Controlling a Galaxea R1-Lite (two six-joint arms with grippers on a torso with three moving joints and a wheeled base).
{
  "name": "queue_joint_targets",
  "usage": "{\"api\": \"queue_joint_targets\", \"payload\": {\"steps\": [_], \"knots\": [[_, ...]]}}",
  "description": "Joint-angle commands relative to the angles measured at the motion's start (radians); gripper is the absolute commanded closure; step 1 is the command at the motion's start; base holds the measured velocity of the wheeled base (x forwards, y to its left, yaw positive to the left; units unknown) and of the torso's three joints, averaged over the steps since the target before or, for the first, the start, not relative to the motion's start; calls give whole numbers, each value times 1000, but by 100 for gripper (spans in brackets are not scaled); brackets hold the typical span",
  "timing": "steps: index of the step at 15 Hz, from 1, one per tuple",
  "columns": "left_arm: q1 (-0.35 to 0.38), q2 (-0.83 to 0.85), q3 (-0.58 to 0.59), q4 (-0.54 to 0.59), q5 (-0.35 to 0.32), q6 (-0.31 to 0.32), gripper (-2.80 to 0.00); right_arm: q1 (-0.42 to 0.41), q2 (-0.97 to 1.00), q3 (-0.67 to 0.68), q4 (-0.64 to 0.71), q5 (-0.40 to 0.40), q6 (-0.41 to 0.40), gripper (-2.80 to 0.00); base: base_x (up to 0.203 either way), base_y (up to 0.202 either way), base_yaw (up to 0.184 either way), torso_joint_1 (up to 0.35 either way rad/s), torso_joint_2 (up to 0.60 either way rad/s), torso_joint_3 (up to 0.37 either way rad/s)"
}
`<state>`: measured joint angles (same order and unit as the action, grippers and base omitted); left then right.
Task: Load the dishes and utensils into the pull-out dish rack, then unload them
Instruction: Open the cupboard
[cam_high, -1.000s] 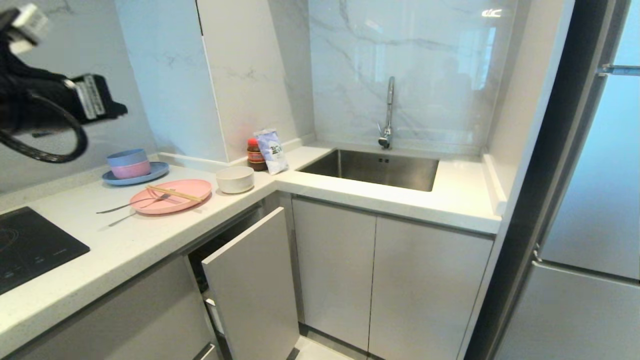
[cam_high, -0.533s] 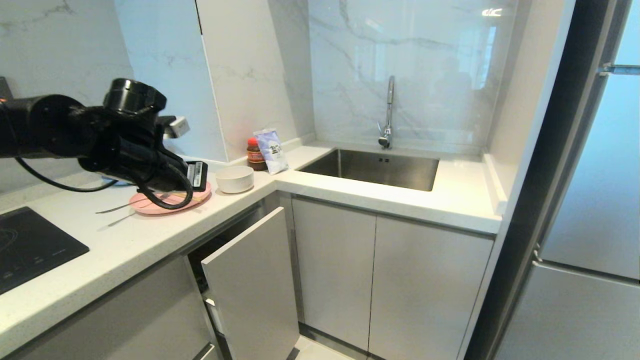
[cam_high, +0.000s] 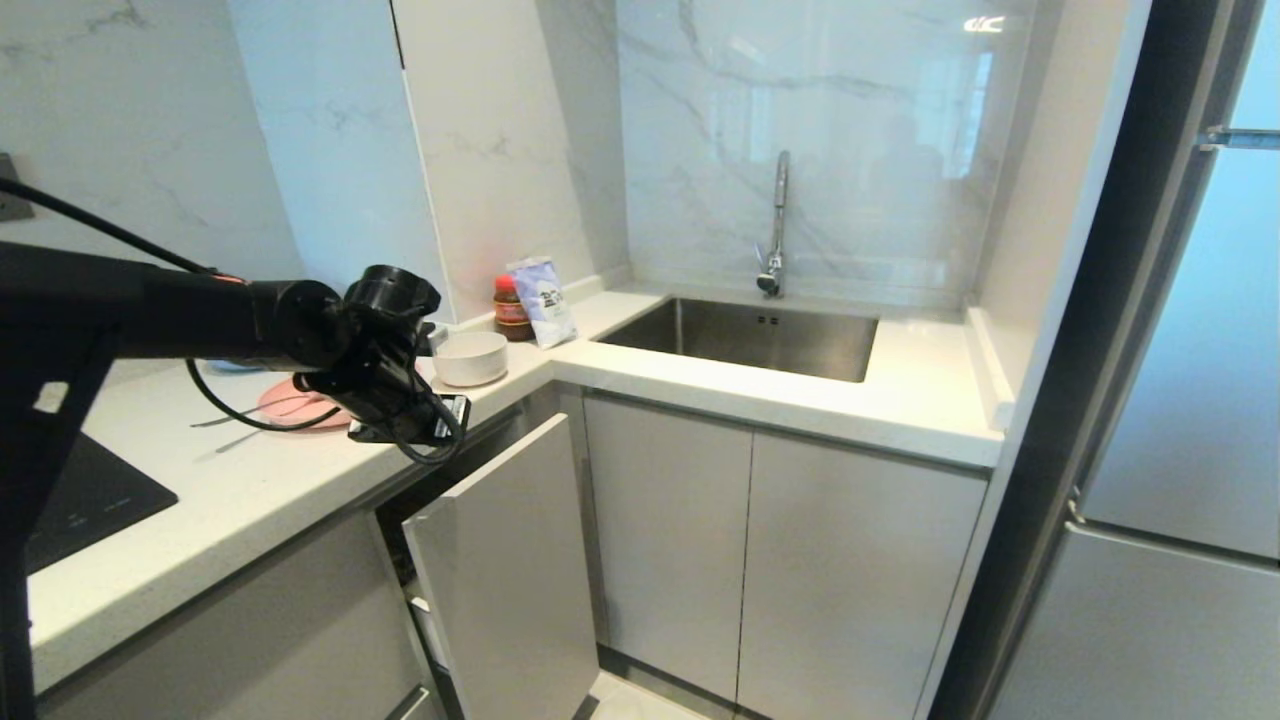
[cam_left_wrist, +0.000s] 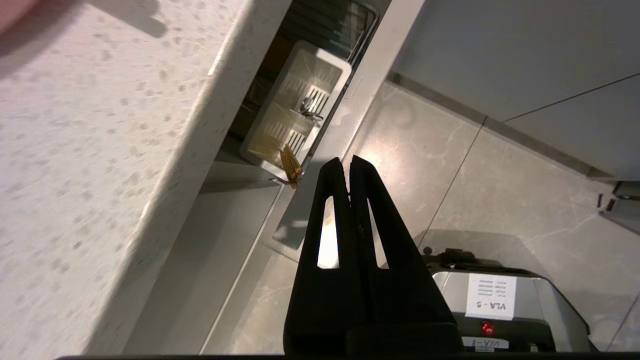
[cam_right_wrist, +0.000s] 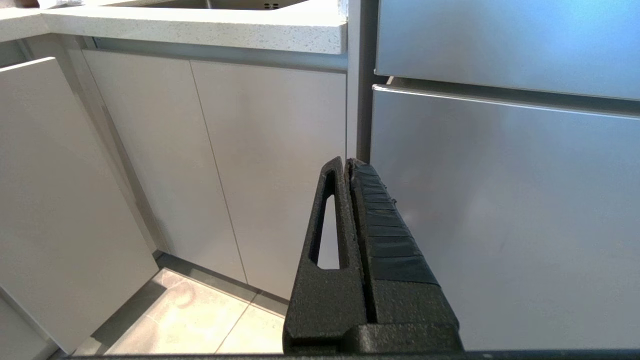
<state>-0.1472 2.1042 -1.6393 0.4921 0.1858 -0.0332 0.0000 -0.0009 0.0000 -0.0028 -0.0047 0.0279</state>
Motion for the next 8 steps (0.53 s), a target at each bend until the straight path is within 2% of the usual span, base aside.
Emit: {"api": "queue_joint_targets", "payload": {"steps": [1,5,8], "knots": [[1,85,-22,3,7,-3,0,0,-2,2,0,0,1,0,0,0,0,0,0,0],[1,154,-66,3,15,-23,0,0,-2,2,0,0,0,0,0,0,0,0,0,0],[2,184,-92,2,65,-45,0,0,-2,2,0,0,1,0,0,0,0,0,0,0]]}}
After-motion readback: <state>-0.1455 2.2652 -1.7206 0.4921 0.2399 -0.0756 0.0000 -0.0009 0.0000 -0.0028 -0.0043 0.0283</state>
